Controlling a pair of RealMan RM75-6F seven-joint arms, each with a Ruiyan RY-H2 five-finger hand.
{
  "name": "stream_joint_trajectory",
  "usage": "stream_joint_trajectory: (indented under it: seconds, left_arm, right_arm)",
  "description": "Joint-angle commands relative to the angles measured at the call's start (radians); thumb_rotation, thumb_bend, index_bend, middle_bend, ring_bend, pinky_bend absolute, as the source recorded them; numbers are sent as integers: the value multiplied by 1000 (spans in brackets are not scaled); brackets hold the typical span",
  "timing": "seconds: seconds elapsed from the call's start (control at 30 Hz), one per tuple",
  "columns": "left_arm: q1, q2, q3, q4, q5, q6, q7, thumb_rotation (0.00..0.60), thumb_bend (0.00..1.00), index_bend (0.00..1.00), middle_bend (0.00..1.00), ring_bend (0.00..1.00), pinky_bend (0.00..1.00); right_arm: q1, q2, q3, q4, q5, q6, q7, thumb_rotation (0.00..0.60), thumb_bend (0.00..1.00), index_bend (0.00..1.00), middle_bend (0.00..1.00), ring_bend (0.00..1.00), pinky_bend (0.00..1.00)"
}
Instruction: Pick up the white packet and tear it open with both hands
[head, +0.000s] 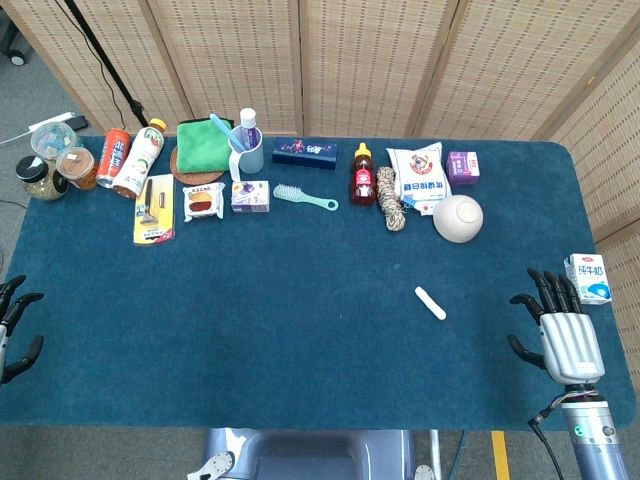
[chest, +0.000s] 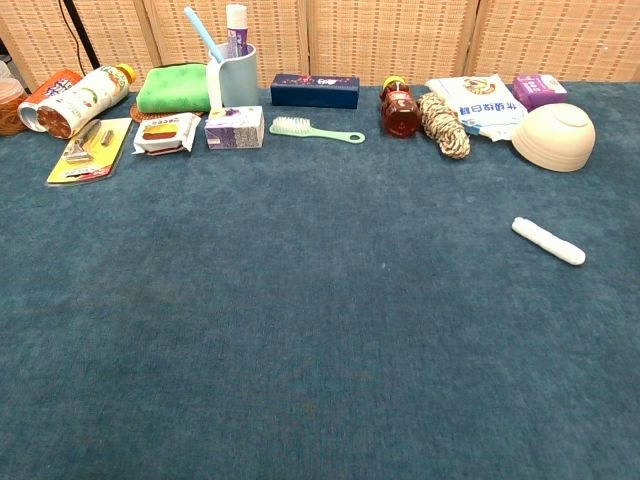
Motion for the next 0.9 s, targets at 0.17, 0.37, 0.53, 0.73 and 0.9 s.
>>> stream_joint_trajectory:
  seconds: [0.17,0.37,0.53,0.73,0.9]
  left_arm:
    - [0,-2,-4,2,3,9,-2,600,347,247,108,124,105]
    - [0,4,-15,4,-5,18,-6,600,347,247,108,124,102]
    - [-4,9,-24,5,-9,20,-4,600,347,247,108,124,101]
    - [-7,13,-31,6,-12,24,-4,600,347,247,108,124,101]
    - [-12,17,-39,4,-15,25,0,600,347,247,108,124,101]
  right_arm:
    - [-1,0,0,-3,-5,1,17,600,276,341,89,39,0]
    - [0,0,0,-5,-16,5,32,600,276,342,97,45,0]
    - [4,-7,7,-14,-13,2,52,600,276,372,112,46,0]
    - [19,-24,23,-34,8,-19,85,600,276,435,171,47,0]
    - [62,-48,26,-47,26,-97,84,600,276,434,169,47,0]
